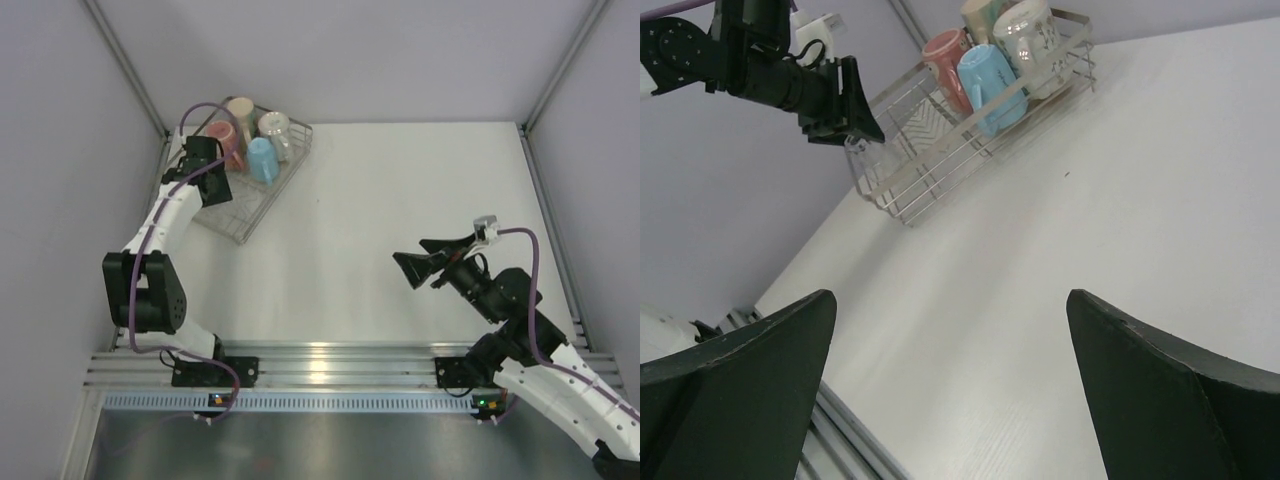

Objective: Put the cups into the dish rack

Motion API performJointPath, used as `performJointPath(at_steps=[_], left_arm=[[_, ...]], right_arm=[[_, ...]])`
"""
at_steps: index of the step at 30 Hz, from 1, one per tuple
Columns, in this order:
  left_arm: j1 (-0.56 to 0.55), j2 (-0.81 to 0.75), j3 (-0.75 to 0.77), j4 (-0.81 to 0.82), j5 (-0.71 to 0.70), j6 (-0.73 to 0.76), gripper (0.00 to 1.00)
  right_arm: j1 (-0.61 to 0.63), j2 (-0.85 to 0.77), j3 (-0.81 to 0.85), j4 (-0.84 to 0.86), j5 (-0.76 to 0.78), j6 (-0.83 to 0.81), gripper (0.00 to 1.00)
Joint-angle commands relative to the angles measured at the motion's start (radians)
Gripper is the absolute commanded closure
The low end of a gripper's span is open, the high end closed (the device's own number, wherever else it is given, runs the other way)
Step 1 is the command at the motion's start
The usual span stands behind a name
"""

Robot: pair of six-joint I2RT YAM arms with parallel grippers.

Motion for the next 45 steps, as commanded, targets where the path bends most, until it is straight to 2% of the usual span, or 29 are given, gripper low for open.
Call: performJointPath(at_steps=[1,7,10,14,15,22,34,40,45], left_arm=[[0.016,0.028,0.068,0.083,-0.008,0.005,1.00],[0.027,0.076,0.062,0.083,-0.007,-0.025,1.00],[0.027,0.096,0.059,0.081,-0.002,-0.030,0.94],[0.030,0.099,0.044,0.083,-0.002,-0.045,0.84],[0.030,0.099,0.042,0.083,-0.005,-0.047,0.75],[0.038,0.108,0.034,0.083,0.001,-0.042,0.51],[0.036,0.137,0.039,0.077,0.036,-0.035,0.41],[0.036,0.127,0.039,0.070,0.023,-0.039,0.31],[0.036,0.105,0.056,0.055,0.013,-0.044,0.27]], right_arm=[[0.012,-0.024,0.052,-0.024,0.013,-0.029,0.01],[0.012,-0.039,0.050,-0.042,0.033,-0.037,0.01],[0.012,-0.041,0.047,-0.047,0.042,-0.040,0.01],[0.012,-0.039,0.049,-0.050,0.045,-0.044,0.01],[0.012,-0.038,0.050,-0.053,0.047,-0.044,0.01],[0.012,-0.039,0.062,-0.082,0.079,-0.046,0.01],[0.012,-0.084,0.102,-0.174,0.142,-0.057,0.01],[0.012,-0.093,0.111,-0.196,0.150,-0.057,0.01],[0.012,-0.091,0.128,-0.214,0.154,-0.057,0.01]])
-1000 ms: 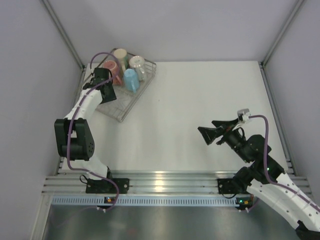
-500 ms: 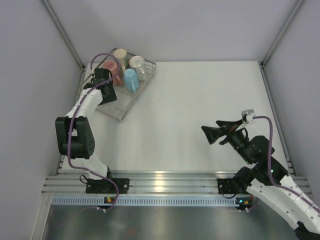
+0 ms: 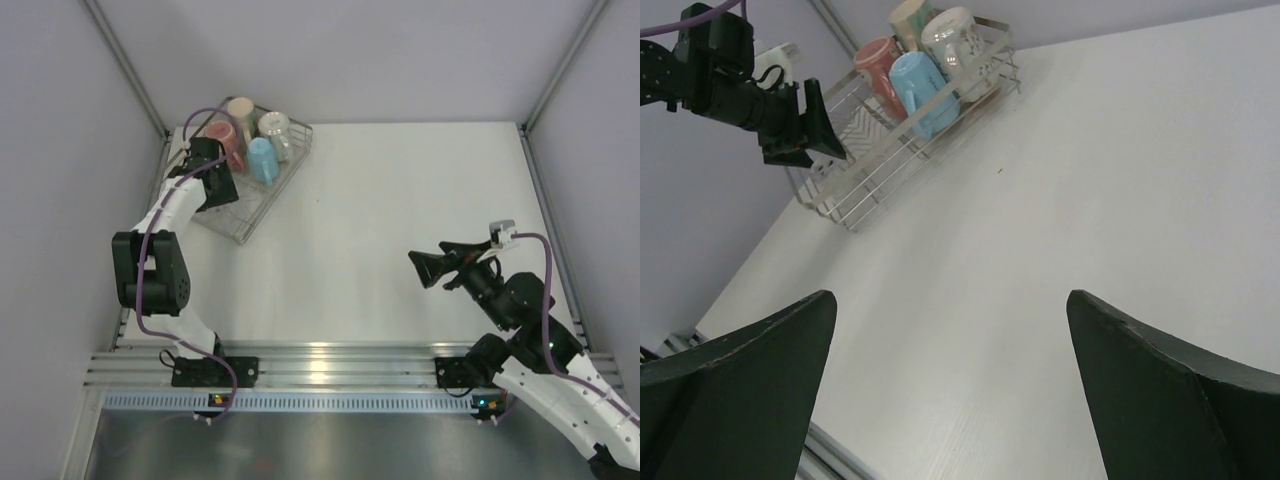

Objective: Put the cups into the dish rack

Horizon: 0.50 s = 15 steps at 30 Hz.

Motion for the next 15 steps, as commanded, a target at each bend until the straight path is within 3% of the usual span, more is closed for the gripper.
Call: performJointPath(at_steps=[1,5,7,15], left_arm=[[0.006,-0.048,0.031,0.011,-0.017,-0.009,0.26],[0.008,-0.127,0.066,0.006,-0.014,-0.014,0.13],[0.006,-0.158,0.078,0.007,0.038,-0.014,0.02],[-0.018,-0.331,0.037,0.072,0.467,-0.008,0.02]], right_arm=[[0.012,-0.007,0.067,-0.012,0.023,-0.014,0.01],[0.012,0.019,0.096,-0.049,0.042,0.000,0.01],[0.010,0.047,0.119,-0.063,0.057,0.006,0.01],[0.012,0.188,0.254,-0.187,0.239,0.087,0.01]])
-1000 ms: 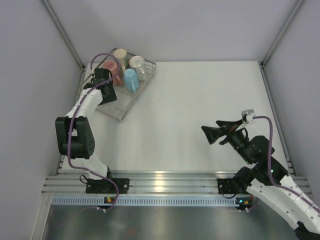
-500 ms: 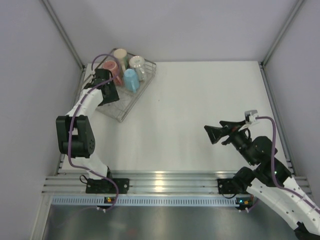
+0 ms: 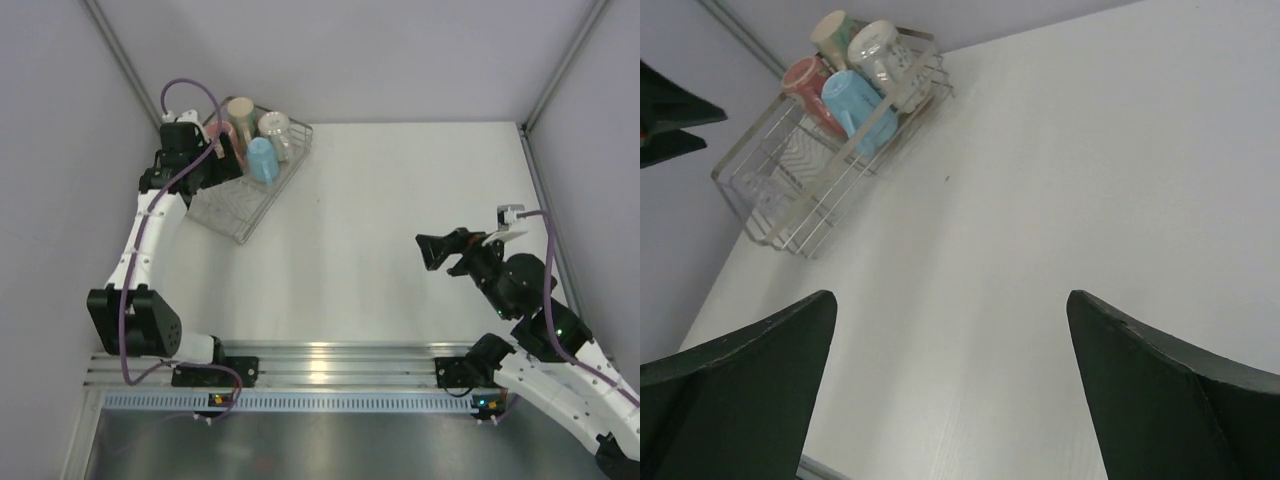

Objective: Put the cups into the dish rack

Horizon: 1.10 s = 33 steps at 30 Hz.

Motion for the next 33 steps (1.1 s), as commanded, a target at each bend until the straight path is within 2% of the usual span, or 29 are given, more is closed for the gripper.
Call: performJointPath(at_steps=[1,2,7,11,15,18,23,26,33], left_arm=[[-0.025,-0.123,-0.035,0.108,0.242,-0.002,0.02],[-0.038,-0.148,-0.054,0.128,0.304,-0.005,0.02],[-0.139,-0.313,-0.172,0.239,0.407,-0.039,0.02],[-0.254,-0.448,-0.302,0.331,0.464,-0.082,0.02],[-0.315,-0.516,-0.385,0.443,0.562,-0.177,0.02],[-0.390,-0.553,-0.413,0.445,0.570,-0.194,0.02],[-0.533,-0.611,-0.460,0.452,0.497,-0.198,0.02],[-0.585,-0.615,-0.471,0.452,0.496,-0.200,0.02],[-0.618,-0.653,-0.488,0.452,0.472,-0.192,0.02]], right_arm=[[0.012,0.069,0.109,-0.085,0.139,0.061,0.01],[0.010,0.084,0.126,-0.101,0.154,0.066,0.00],[0.012,0.188,0.241,-0.154,0.190,0.086,0.01],[0.012,0.251,0.300,-0.159,0.153,0.078,0.01],[0.012,0.293,0.356,-0.176,0.104,0.049,0.01],[0.012,0.279,0.360,-0.159,0.058,0.032,0.01],[0.010,0.238,0.341,-0.128,0.012,0.037,0.01],[0.012,0.204,0.284,-0.095,-0.010,0.057,0.01],[0.012,0.155,0.215,-0.059,-0.036,0.098,0.01]])
